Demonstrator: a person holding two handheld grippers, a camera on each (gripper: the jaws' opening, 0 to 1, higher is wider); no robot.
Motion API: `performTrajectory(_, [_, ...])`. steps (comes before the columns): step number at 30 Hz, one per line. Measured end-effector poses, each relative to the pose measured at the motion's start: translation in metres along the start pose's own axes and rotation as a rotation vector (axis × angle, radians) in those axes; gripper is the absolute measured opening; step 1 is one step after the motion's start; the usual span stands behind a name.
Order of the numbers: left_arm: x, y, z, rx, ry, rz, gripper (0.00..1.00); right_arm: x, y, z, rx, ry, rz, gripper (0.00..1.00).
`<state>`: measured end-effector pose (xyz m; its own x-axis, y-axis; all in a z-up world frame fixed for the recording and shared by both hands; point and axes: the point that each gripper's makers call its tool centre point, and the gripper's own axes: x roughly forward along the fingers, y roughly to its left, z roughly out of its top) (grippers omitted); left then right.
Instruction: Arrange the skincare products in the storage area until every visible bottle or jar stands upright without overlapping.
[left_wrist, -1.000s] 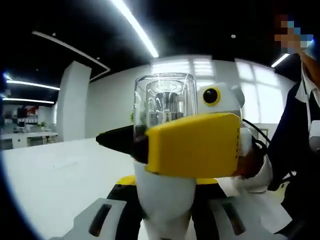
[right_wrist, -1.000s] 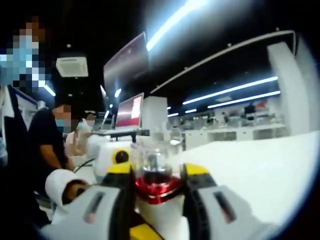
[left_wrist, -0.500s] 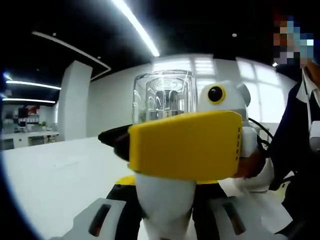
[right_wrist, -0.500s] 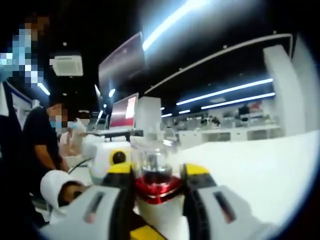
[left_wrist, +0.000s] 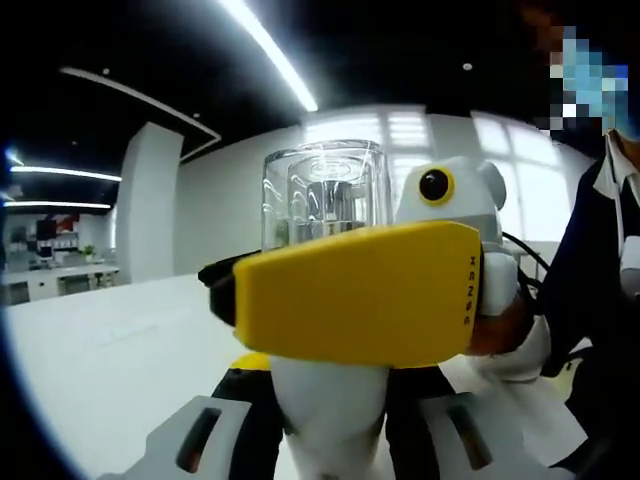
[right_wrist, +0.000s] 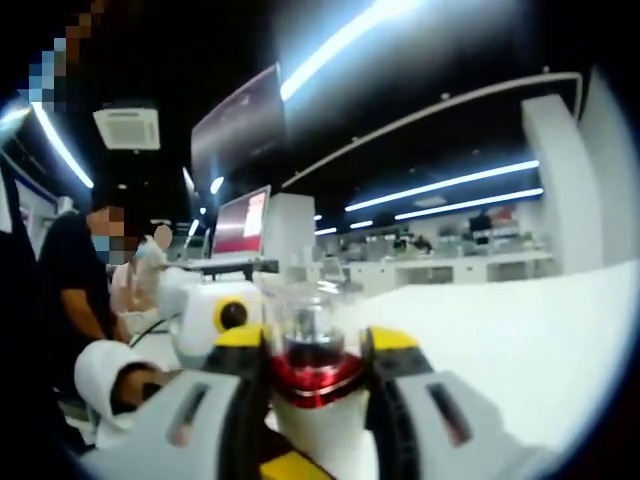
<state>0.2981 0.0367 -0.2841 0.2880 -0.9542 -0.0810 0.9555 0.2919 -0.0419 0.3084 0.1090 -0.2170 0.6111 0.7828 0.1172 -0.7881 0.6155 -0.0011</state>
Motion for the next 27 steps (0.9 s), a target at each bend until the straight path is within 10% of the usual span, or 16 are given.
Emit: performTrajectory(27, [-0.003, 0.003, -0.007, 0.054, 0.041, 0.033, 0.38, -0.008, -0.015, 0.002, -0.047, -0.016, -0.007, 0.37])
